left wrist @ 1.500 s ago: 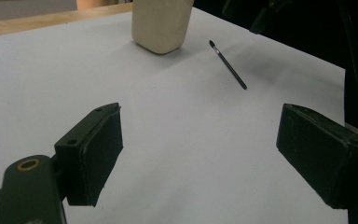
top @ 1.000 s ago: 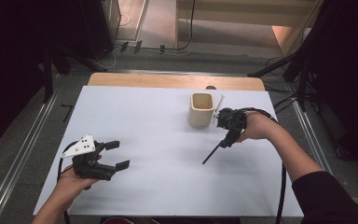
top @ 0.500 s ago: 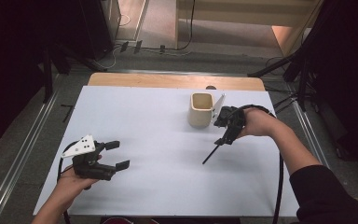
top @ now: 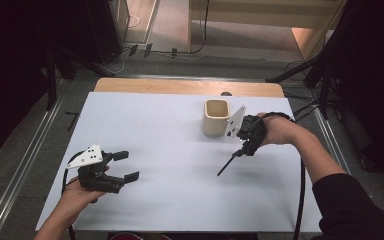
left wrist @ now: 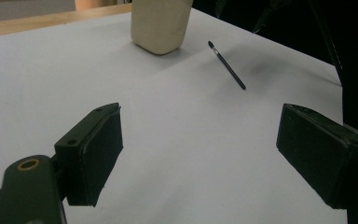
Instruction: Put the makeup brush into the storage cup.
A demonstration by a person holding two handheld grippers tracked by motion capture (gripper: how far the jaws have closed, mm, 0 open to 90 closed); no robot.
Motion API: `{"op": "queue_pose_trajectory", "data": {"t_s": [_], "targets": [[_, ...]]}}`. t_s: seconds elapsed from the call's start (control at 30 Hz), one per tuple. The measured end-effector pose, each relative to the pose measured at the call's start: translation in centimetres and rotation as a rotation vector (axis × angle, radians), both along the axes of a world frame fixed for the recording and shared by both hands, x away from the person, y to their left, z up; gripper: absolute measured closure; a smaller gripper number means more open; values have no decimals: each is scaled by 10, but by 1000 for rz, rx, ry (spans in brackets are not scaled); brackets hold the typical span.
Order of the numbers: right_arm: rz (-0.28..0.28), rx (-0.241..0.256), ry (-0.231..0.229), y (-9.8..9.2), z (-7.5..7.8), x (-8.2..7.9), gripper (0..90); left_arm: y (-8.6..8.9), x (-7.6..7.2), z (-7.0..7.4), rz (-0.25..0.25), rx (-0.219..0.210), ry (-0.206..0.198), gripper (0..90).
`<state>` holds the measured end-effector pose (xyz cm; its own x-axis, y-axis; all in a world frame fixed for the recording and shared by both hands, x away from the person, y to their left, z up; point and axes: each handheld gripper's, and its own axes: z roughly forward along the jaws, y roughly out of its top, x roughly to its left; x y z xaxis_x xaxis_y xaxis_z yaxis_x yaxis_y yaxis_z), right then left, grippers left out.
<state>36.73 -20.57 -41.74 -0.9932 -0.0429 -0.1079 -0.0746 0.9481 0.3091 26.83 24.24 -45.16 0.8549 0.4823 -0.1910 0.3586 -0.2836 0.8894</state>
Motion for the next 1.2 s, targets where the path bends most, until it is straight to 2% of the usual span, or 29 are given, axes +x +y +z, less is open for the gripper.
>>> {"op": "queue_pose_trajectory", "data": {"t_s": [0.07,0.13,0.23,0.33,0.5,0.7,0.83,0.93,1.03,1.2], "targets": [[21,2,-4,-1,-1,1,288,0,0,0,2,-14,1,147],[23,2,12,-1,-1,0,313,1,0,0,6,-12,5,147],[57,1,9,-1,-2,0,298,2,1,0,12,-11,3,147],[94,39,12,-2,-5,1,275,3,1,-1,12,-20,2,147],[104,64,23,-4,-4,0,276,5,3,-2,17,-10,11,147],[144,36,28,-5,-11,1,258,6,4,-3,26,-12,13,147],[155,7,46,-4,-17,4,226,3,3,-2,26,6,12,147],[165,3,49,-5,-18,5,227,1,3,-3,23,5,10,147],[191,6,31,-6,-19,5,246,1,3,-3,25,22,13,147],[240,-9,5,-8,-24,5,279,3,5,-4,32,18,15,148]]}}
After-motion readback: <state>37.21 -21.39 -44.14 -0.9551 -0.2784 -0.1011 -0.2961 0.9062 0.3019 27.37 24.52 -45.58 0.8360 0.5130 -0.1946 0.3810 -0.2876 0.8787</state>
